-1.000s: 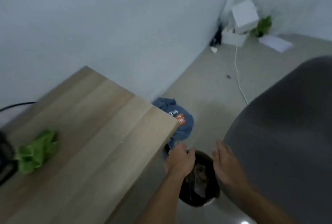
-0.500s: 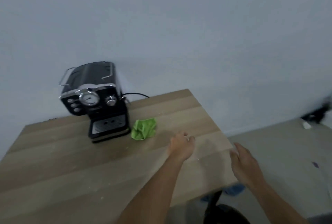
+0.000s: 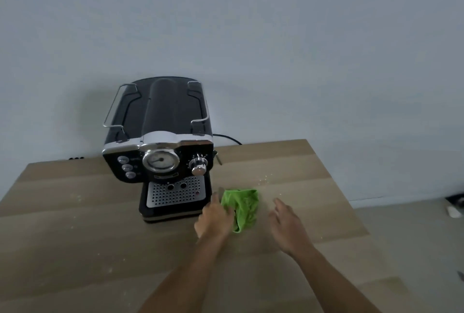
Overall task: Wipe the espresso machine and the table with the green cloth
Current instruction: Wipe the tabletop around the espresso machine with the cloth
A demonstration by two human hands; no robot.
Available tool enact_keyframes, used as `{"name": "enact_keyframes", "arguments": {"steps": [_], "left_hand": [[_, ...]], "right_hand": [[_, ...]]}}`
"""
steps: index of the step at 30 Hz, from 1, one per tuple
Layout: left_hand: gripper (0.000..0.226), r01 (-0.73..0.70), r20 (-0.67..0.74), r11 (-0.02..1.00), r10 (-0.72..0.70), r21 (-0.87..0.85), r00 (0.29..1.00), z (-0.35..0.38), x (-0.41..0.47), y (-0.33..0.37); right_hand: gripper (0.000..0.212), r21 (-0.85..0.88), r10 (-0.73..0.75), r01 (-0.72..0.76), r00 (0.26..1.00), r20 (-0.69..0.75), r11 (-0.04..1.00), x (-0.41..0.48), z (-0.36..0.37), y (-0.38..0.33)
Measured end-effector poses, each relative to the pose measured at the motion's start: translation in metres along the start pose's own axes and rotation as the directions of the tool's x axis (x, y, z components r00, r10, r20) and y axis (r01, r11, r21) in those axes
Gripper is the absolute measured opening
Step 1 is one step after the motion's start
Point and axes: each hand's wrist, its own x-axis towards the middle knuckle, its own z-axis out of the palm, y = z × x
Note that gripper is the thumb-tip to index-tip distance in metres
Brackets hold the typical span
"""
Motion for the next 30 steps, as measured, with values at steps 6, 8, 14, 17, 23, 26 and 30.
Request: {"name": "enact_keyframes", "arguments": {"steps": [6, 8, 14, 17, 23, 26, 30], "left_hand": [[0.020, -0.097, 0.010, 0.994, 0.097, 0.043, 0.995, -0.002, 0.034, -0.011], [0.021, -0.172, 0.008, 0.983, 0.173, -0.055, 0.985, -0.004, 0.035, -0.017], [0.021, -0.382, 0.019, 0.900, 0.395, -0.207, 0.919, -0.032, 0.030, -0.030], [0.015, -0.381, -0.022, 0.877, 0.392, -0.292, 0.920, -0.056, 0.015, -0.034], [0.019, -0.356, -0.244, 0.826, 0.272, -0.437, 0.931, -0.099, -0.040, -0.035], [0.028, -0.406, -0.390, 0.806, 0.240, -0.430, 0.889, -0.120, -0.072, -0.031], [0.027, -0.428, -0.586, 0.821, 0.145, -0.379, 0.797, -0.156, -0.110, -0.029]], "right_hand": [[0.052, -0.097, 0.046, -0.035, 0.993, 0.108, 0.995, 0.055, 0.036, -0.026], [0.055, -0.141, 0.028, -0.012, 0.993, 0.114, 0.990, 0.069, 0.041, -0.029], [0.043, -0.325, -0.087, 0.167, 0.966, 0.245, 0.931, 0.091, 0.045, -0.043], [0.031, -0.307, -0.142, 0.204, 0.967, 0.212, 0.930, 0.083, 0.039, -0.049], [0.016, -0.175, -0.356, 0.403, 0.901, 0.250, 0.898, 0.053, 0.000, -0.052], [0.011, -0.084, -0.491, 0.521, 0.839, 0.235, 0.850, 0.032, -0.027, -0.063], [0.017, -0.098, -0.635, 0.659, 0.748, 0.195, 0.746, 0.008, -0.057, -0.096]]}}
